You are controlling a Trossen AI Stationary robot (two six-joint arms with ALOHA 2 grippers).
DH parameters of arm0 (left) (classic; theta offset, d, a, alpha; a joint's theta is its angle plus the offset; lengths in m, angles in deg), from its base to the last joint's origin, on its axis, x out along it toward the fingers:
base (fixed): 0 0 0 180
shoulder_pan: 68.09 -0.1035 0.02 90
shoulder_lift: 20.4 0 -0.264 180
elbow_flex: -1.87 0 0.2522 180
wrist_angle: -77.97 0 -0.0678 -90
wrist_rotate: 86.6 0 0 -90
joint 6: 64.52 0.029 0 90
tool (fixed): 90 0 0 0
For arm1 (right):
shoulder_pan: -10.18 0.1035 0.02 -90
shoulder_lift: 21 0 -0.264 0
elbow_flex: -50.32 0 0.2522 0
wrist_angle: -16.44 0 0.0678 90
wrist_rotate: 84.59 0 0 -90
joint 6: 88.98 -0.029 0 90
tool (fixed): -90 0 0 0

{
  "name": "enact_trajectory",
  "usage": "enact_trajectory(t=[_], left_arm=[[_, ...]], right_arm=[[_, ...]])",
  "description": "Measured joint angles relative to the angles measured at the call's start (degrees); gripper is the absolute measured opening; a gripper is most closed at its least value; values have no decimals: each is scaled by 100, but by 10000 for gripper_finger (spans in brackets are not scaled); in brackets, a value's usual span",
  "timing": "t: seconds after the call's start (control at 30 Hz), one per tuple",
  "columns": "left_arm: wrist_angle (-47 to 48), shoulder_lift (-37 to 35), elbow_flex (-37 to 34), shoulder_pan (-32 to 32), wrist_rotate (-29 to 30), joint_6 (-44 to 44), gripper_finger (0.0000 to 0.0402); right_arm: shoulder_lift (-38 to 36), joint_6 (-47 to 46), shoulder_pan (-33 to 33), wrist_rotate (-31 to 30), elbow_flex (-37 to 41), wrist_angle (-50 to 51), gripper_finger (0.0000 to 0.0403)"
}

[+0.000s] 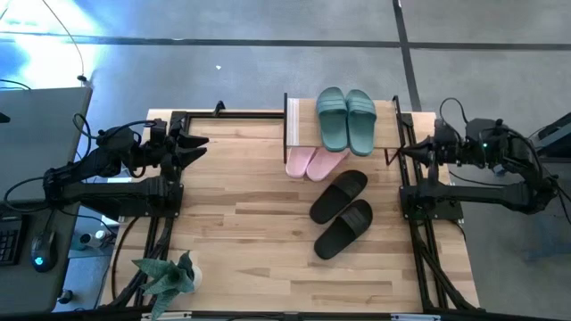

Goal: Pick and place slides into the shelf
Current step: Put the left black slide under the shelf

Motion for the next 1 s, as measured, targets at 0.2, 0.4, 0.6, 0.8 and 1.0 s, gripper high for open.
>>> enact_trajectory(t=[0.2,0.4,0.6,0.8,1.0], left_arm=[[0,0,0,0,0,-2,198],[0,1,0,-1,0,-7,198],[0,0,0,-2,0,-6,198],[0,1,0,-2,0,-4,198],[1,0,0,-2,0,-4,198]], right_arm=[[11,-1763,1,-93,-2,-450,2],[11,-3329,2,-51,-2,-733,2],[13,-3350,1,467,-1,-2043,2],[162,-2902,2,1663,-2,-4606,2],[621,-3021,2,2575,-6,-5625,2]])
